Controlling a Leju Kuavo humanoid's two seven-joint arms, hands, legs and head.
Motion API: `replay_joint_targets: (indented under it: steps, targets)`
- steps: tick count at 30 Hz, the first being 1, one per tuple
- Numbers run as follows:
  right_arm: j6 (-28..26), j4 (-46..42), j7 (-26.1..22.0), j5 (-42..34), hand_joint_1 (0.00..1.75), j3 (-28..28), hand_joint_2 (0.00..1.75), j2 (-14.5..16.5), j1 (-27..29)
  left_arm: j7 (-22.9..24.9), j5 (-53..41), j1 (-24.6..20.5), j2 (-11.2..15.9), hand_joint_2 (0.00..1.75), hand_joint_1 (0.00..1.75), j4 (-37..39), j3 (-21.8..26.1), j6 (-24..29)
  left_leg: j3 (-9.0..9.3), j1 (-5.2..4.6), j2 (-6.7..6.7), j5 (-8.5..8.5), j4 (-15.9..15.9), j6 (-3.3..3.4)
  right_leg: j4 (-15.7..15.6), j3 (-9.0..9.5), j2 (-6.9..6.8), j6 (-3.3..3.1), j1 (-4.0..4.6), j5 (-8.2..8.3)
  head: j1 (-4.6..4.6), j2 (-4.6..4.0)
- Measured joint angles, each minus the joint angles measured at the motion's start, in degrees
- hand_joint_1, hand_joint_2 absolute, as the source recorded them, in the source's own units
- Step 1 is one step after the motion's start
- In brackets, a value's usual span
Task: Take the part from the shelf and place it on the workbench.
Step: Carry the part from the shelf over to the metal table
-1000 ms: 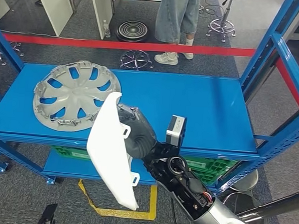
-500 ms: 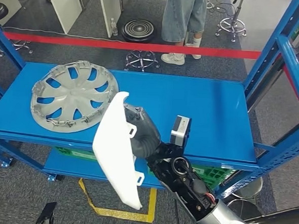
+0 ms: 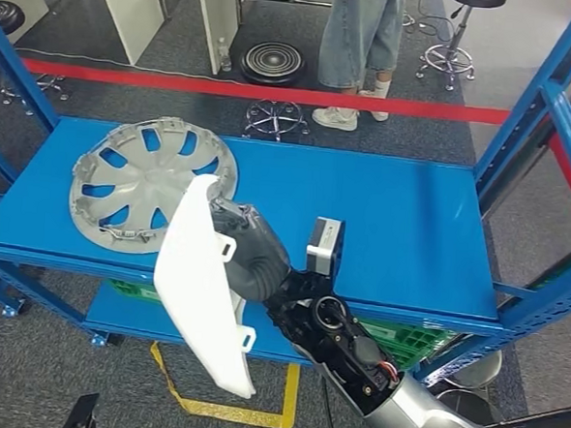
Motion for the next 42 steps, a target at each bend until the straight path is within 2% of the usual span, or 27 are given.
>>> replay_joint_targets:
  steps: [2,4,5,6,7,9,11,14,16,17,19,20,21,22,23,24,26,28,30,31,33,35,36,37,38,40,42]
  targets:
    - [0.08,0.00,0.08,0.18,1.75,-0.03,1.75,-0.01,0.01,0.23,0.00,0.02,0.00,1.75,0.00,0.00,0.00,-0.05,0.38,0.28,-0.57,0.12,-0.26,0.44,4.30,-1.80,0.97,0.45,-0.10,-2.63,0.55,0.00]
    - [0.21,0.01,0.09,0.26,1.75,-0.04,1.75,-0.05,0.16,0.32,0.00,0.03,0.03,1.75,0.00,0.00,0.01,-0.14,0.52,0.23,-1.19,0.03,-0.27,0.69,12.67,-5.55,1.85,0.60,-0.13,-6.50,1.28,0.00]
    - [0.31,0.03,0.10,0.27,1.75,-0.05,1.75,-0.08,0.27,0.33,0.00,0.05,0.04,1.75,0.00,0.01,0.01,-0.21,0.55,0.16,-1.58,-0.01,-0.25,0.79,16.02,-7.16,1.96,0.59,-0.13,-7.58,1.62,0.00]
    - [0.41,0.06,0.11,0.27,1.75,-0.05,1.75,-0.12,0.38,0.34,0.00,0.08,0.03,1.75,0.00,0.01,0.00,-0.28,0.61,0.10,-2.02,-0.05,-0.24,0.84,17.42,-7.89,2.02,0.50,-0.13,-7.58,1.83,0.00]
    - [0.54,0.09,0.13,0.27,1.75,-0.05,1.75,-0.14,0.45,0.34,0.01,0.11,0.02,1.75,0.00,0.01,-0.01,-0.33,0.71,0.05,-2.50,-0.10,-0.23,0.85,16.27,-7.43,2.12,0.33,-0.12,-6.36,2.04,0.00]
    - [0.79,0.15,0.13,0.28,1.75,-0.05,1.75,-0.15,0.42,0.34,0.02,0.14,-0.03,1.75,0.00,0.00,-0.02,-0.43,1.02,0.07,-3.49,-0.26,-0.21,0.75,8.36,-3.88,3.12,-0.26,-0.03,-2.02,2.51,0.00]
    - [0.99,0.16,0.08,0.27,1.75,-0.04,1.75,-0.15,0.35,0.34,0.04,0.09,-0.09,1.75,0.00,0.01,-0.02,-0.49,0.97,0.06,-4.28,-0.38,-0.09,0.45,1.36,-0.37,4.54,-0.74,0.04,0.49,2.78,0.00]
    - [1.08,0.18,0.04,0.26,1.75,-0.03,1.75,-0.13,0.31,0.34,0.10,0.26,-0.04,1.75,0.00,0.03,-0.02,-0.52,0.53,0.30,-5.12,-0.29,-0.08,-0.44,-0.78,0.93,4.55,-1.13,0.12,0.46,2.85,0.00]
    - [1.13,0.17,-0.03,0.26,1.75,-0.03,1.75,-0.07,0.28,0.34,0.09,0.38,-0.02,1.75,0.00,0.04,-0.03,-0.52,0.07,0.38,-4.28,-1.23,1.18,-0.96,-1.54,1.46,3.84,-1.66,-0.05,0.71,2.59,0.00]
    - [1.16,0.16,-0.07,0.26,1.75,-0.03,1.75,-0.03,0.25,0.34,0.09,0.30,-0.01,1.75,0.00,0.04,-0.04,-0.52,-1.05,0.35,-3.47,-2.55,3.55,-1.17,-1.96,1.74,3.34,-1.92,-0.17,0.86,2.21,0.00]
    - [1.19,0.20,-0.08,0.26,1.75,-0.01,1.75,-0.02,0.28,0.34,0.10,0.10,-0.04,1.75,0.00,0.04,-0.04,-0.53,-5.04,0.48,-2.09,-5.98,11.21,-1.55,-2.20,1.89,2.37,-2.18,-0.10,0.88,1.42,0.00]
    - [1.21,0.24,-0.07,0.26,1.75,0.01,1.75,-0.02,0.33,0.34,0.11,0.11,-0.04,1.75,0.00,0.04,-0.04,-0.54,-7.14,0.55,-1.87,-7.16,14.90,-1.76,-2.20,1.88,1.89,-2.23,-0.06,0.82,1.14,0.00]
    - [1.23,0.27,-0.06,0.26,1.75,0.02,1.75,-0.02,0.37,0.34,0.11,0.20,-0.05,1.75,0.00,0.04,-0.04,-0.55,-8.37,0.60,-1.75,-7.33,16.84,-1.91,-2.20,1.89,1.45,-2.25,-0.04,0.74,0.94,0.00]
    - [1.28,0.29,-0.07,0.23,1.75,0.03,1.75,-0.02,0.38,0.34,0.12,0.30,-0.06,1.75,0.00,0.04,-0.04,-0.56,-8.52,0.65,-1.61,-6.43,16.61,-2.02,-2.19,1.93,1.04,-2.22,-0.02,0.66,0.73,0.00]
    - [1.36,0.30,-0.08,0.19,1.75,0.04,1.75,-0.02,0.37,0.34,0.13,0.36,-0.04,1.75,0.00,0.04,-0.04,-0.56,-7.32,0.69,-1.32,-4.53,13.84,-2.07,-2.18,2.03,0.65,-2.14,-0.02,0.55,0.48,0.00]
    - [1.47,0.30,-0.09,0.14,1.75,0.04,1.75,-0.02,0.35,0.34,0.16,0.36,-0.02,1.75,0.00,0.04,-0.04,-0.57,-5.19,0.71,-0.57,-2.22,9.45,-2.07,-2.15,2.18,0.29,-1.99,0.02,0.39,0.24,0.00]
    - [1.73,0.30,-0.10,0.04,1.75,0.05,1.75,-0.01,0.27,0.34,0.27,0.21,0.02,1.75,0.00,0.04,-0.04,-0.57,-1.49,0.43,1.03,0.69,1.81,-1.74,-2.01,2.38,-0.30,-1.53,0.40,-0.01,-0.20,0.00]
    - [2.01,0.30,-0.12,-0.02,1.75,0.08,1.75,0.01,0.20,0.34,0.39,0.14,-0.01,1.75,0.00,0.04,-0.04,-0.63,-0.61,0.06,1.31,0.91,-0.28,-1.08,-1.94,2.53,-0.85,-1.04,0.70,-0.38,-0.09,0.00]
    - [2.23,0.30,-0.12,-0.09,1.75,0.12,1.75,0.03,0.14,0.34,0.49,0.24,-0.04,1.75,0.00,0.04,-0.04,-0.73,-0.53,0.16,0.46,0.88,-0.28,-0.38,-1.67,2.61,-1.17,-0.45,0.57,-0.91,0.32,0.00]
    - [2.33,0.30,-0.12,-0.13,1.75,0.13,1.75,0.03,0.08,0.34,0.51,0.26,-0.05,1.75,0.00,0.04,-0.04,-0.81,-0.38,0.25,0.07,0.86,-0.34,-0.07,-0.73,2.29,-0.70,-0.12,0.45,-1.68,0.49,0.00]
    - [2.46,0.30,-0.15,-0.18,1.75,0.15,1.75,0.04,-0.04,0.33,0.51,0.23,-0.05,1.75,0.00,0.05,-0.04,-0.94,-0.10,0.35,-0.57,0.81,-0.42,0.55,4.86,-0.16,0.96,0.34,0.23,-4.79,1.04,0.00]
    - [2.58,0.32,-0.16,-0.25,1.75,0.16,1.75,0.03,-0.02,0.32,0.51,0.19,-0.05,1.75,0.00,0.07,-0.04,-1.01,-0.01,0.21,-1.32,0.70,-0.40,0.92,13.60,-4.27,1.91,0.41,0.18,-8.40,1.69,0.00]
    - [2.62,0.33,-0.16,-0.29,1.75,0.16,1.75,0.03,0.01,0.32,0.51,0.18,-0.05,1.75,0.00,0.07,-0.04,-1.02,0.04,0.15,-1.81,0.65,-0.39,0.99,16.45,-5.79,2.04,0.37,0.18,-9.05,1.91,0.00]
    - [2.66,0.34,-0.16,-0.31,1.75,0.17,1.75,0.03,0.04,0.32,0.51,0.19,-0.05,1.75,0.00,0.07,-0.04,-1.03,0.13,0.10,-2.35,0.61,-0.38,1.01,17.00,-6.27,2.09,0.27,0.18,-8.49,2.11,0.00]
    - [2.68,0.35,-0.16,-0.32,1.75,0.17,1.75,0.03,0.04,0.32,0.51,0.19,-0.07,1.75,0.00,0.07,-0.04,-1.02,0.27,0.08,-2.91,0.57,-0.37,1.01,15.06,-5.58,2.19,0.11,0.18,-6.79,2.29,0.00]
    - [2.66,0.35,-0.16,-0.33,1.75,0.19,1.75,0.03,-0.07,0.32,0.46,0.17,-0.14,1.75,0.00,0.07,-0.04,-0.99,0.58,0.07,-4.01,0.41,-0.35,0.83,6.75,-1.97,3.42,-0.43,0.18,-2.18,2.74,0.00]
    - [2.41,0.34,-0.14,-0.33,1.75,0.20,1.75,0.03,-0.27,0.37,0.34,0.05,-0.21,1.75,0.00,0.07,-0.04,-0.86,0.43,0.05,-4.90,0.37,-0.19,0.42,0.40,0.89,5.03,-0.80,0.10,0.04,2.92,0.00]
